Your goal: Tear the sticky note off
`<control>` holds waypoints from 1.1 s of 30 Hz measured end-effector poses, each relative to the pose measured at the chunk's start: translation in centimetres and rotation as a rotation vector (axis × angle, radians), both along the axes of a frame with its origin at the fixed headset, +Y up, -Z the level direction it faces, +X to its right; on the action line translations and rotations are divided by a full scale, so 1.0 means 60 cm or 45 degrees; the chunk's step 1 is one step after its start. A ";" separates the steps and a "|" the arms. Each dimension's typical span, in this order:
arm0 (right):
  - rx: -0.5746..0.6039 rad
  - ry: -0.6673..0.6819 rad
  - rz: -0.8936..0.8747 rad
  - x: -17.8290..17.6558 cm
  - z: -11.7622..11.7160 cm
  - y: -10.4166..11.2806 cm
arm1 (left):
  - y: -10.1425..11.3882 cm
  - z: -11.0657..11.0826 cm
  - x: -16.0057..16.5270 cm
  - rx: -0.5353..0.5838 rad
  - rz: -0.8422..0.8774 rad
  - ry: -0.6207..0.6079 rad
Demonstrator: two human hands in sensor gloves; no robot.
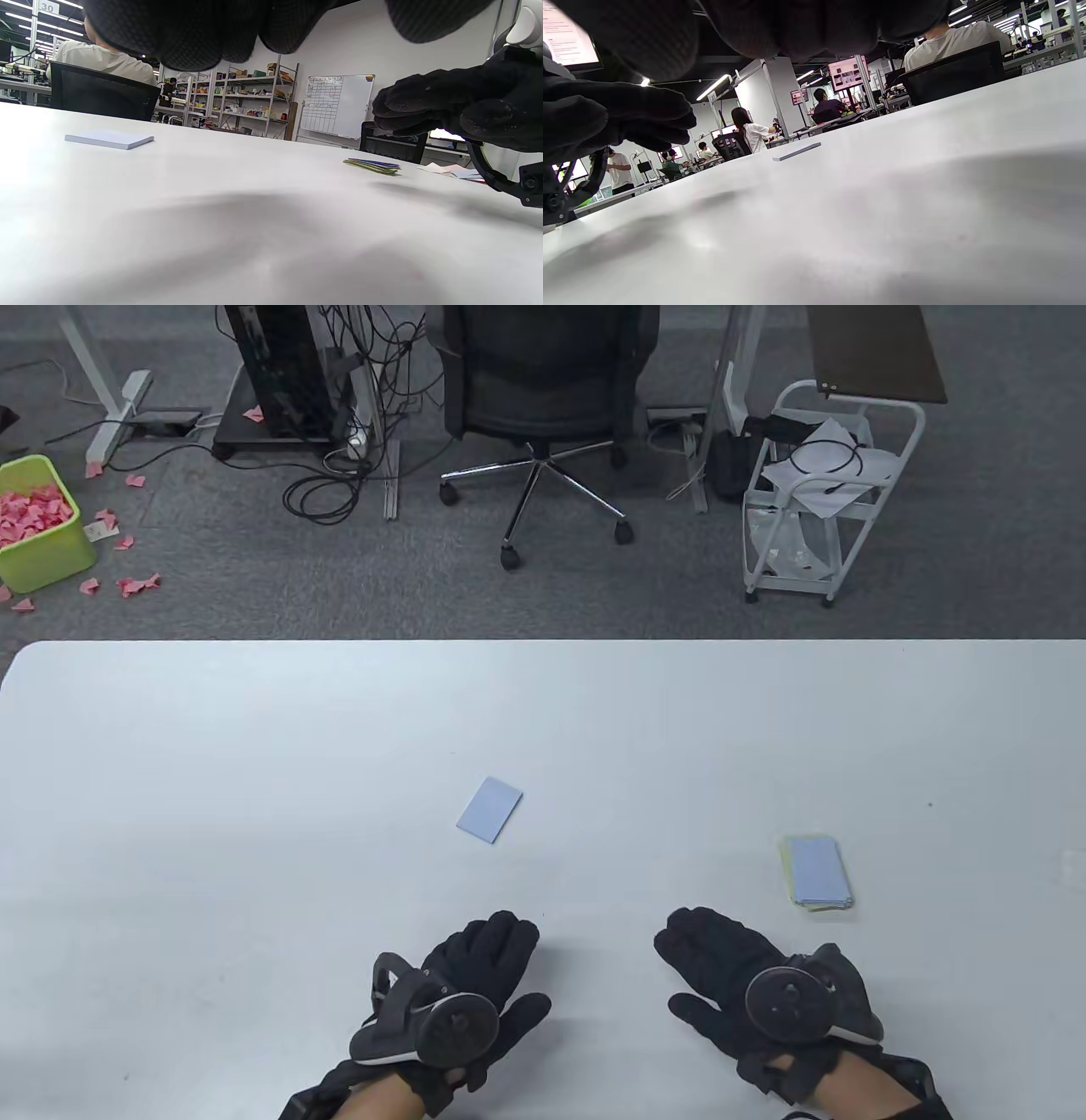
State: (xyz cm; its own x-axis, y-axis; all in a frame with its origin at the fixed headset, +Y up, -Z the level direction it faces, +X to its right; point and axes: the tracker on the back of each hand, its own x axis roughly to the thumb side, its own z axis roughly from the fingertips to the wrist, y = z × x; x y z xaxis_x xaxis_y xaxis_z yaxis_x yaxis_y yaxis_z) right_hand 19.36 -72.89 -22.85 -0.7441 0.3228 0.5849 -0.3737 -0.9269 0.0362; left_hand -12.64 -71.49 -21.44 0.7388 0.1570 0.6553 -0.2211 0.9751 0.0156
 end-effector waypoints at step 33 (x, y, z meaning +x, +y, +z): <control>-0.024 -0.021 0.037 0.001 0.002 0.004 | 0.009 -0.237 -0.012 -0.212 -0.033 0.472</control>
State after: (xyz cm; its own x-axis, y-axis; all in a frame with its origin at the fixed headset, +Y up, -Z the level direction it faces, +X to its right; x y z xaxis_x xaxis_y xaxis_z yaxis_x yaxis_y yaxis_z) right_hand 19.42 -72.62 -22.73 -0.7627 0.3117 0.5667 -0.3475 -0.9365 0.0475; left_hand -13.37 -70.96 -35.68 0.9253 0.2169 0.3110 -0.2057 0.9762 -0.0689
